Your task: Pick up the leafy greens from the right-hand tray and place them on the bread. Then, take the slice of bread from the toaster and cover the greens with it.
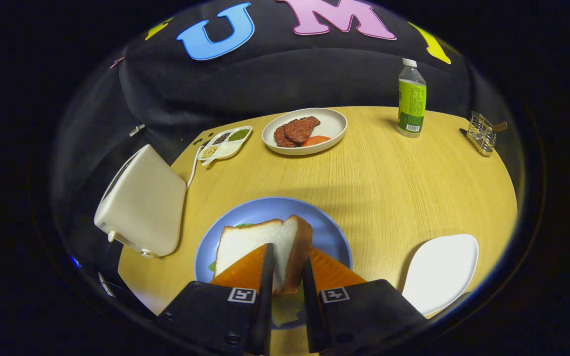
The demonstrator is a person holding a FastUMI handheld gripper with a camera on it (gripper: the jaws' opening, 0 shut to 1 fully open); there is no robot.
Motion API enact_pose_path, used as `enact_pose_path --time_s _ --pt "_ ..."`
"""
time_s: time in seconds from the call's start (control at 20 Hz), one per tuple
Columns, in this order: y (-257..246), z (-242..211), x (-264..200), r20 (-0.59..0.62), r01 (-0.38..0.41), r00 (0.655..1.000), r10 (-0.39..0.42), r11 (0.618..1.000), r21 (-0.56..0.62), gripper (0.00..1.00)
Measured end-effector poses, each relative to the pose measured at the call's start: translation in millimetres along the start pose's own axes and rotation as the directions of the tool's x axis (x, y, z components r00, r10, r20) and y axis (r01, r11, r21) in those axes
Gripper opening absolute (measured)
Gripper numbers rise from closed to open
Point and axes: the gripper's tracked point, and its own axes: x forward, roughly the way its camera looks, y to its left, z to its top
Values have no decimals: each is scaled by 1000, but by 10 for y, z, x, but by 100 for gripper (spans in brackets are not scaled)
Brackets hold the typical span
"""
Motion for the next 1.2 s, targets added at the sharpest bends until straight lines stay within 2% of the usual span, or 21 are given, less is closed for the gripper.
enact_pose_path --time_s 0.15,0.25,0.4,0.6,0.8,1.05,1.2 --pt "-89 -23 -7 -5 33 999 -33 999 -23 43" --pt "-144 -45 -19 -12 42 999 -42 999 -31 58" --pt "-203 -49 -37 -16 54 998 -55 998 -42 65" --pt "-266 -19 -127 9 93 996 -93 991 -93 67" --pt "-311 -6 -293 24 112 994 -110 986 -120 89" --pt "-323 370 -708 126 120 986 -107 988 -98 93" --pt "-294 701 -1106 227 147 967 -115 980 -131 96"
